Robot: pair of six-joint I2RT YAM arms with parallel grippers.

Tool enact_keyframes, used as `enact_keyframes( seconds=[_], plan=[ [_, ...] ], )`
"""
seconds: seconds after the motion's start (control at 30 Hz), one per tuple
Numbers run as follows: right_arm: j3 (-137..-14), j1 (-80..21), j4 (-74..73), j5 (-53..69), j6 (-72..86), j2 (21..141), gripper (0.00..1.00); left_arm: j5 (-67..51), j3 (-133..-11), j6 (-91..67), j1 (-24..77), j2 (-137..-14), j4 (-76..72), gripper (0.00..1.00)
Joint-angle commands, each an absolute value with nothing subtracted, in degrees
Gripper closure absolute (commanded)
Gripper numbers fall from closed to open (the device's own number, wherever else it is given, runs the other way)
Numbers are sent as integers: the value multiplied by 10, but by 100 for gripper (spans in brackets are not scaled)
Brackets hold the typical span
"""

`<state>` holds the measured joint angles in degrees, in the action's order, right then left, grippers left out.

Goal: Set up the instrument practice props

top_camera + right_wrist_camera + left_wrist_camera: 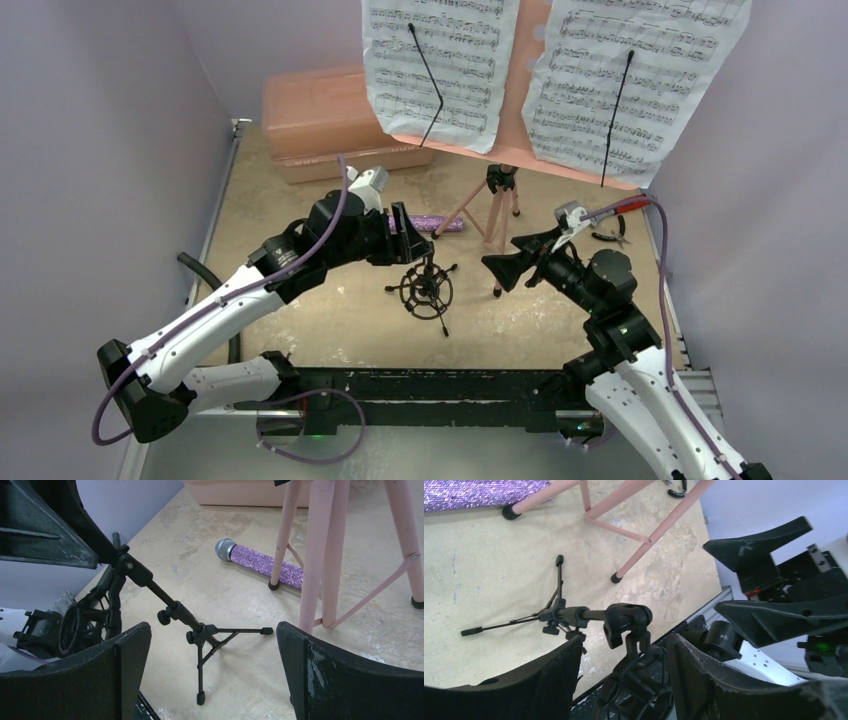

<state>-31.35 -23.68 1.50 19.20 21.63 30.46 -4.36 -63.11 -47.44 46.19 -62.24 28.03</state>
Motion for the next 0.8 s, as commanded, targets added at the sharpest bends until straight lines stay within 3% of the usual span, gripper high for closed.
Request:
enact_keyframes(
  seconds=[0.0,0.43,0.77],
  plan=[
    [-325,-237,12,197,210,293,2,-29,-600,-476,463,-611,281,40],
    [-328,-236,4,195,209,286,2,-24,-572,-480,463,-633,308,41],
    [-330,-237,10,195,211,291,2,33,-585,-504,463,-586,304,24]
  ],
)
